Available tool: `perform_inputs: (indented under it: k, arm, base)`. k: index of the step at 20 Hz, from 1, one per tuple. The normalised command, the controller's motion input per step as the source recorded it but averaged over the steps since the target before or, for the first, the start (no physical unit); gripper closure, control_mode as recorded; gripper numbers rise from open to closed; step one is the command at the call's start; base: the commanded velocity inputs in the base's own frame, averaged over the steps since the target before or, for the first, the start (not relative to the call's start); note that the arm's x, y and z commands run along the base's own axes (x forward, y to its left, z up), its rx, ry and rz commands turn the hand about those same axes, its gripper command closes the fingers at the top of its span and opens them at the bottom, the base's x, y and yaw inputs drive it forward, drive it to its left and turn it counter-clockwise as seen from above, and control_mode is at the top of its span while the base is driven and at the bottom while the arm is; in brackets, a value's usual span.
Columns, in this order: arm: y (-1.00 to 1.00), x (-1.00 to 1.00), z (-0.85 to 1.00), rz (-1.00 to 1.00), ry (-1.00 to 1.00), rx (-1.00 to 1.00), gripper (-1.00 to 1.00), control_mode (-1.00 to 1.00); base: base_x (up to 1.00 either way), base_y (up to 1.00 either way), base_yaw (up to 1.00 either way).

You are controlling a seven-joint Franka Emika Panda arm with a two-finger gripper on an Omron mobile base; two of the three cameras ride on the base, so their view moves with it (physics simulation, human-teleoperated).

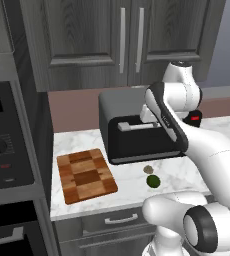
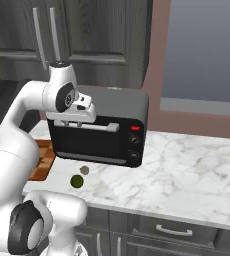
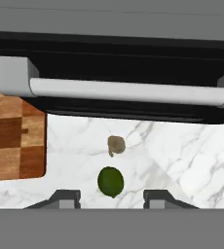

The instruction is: Open the cabinet. Place the bowl and condiment on the counter. Then place the lime and garlic on the cutting board.

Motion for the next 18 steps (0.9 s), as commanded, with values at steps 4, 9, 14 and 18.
perform_inputs:
  k: [4,9,14,18]
  arm:
    - [0.00,-0.01,0.01,0.00,-0.01,0.00,-1.00,-1.00]
    - [0.00,0.00,0.17,0.00,-0.04,0.00,-1.00,-1.00]
    - [0.00,0.00,0.28,0.00,-0.04,0.00,-1.00,-1.00]
    - [0.02,0.08,0.30,0.00,-0.07,0.00,-1.00,-1.00]
  base:
    - [0.00,0.00,0.00]
    - [0.00,0.00,0.00]
    - [0.00,0.00,0.00]
    - [0.00,0.00,0.00]
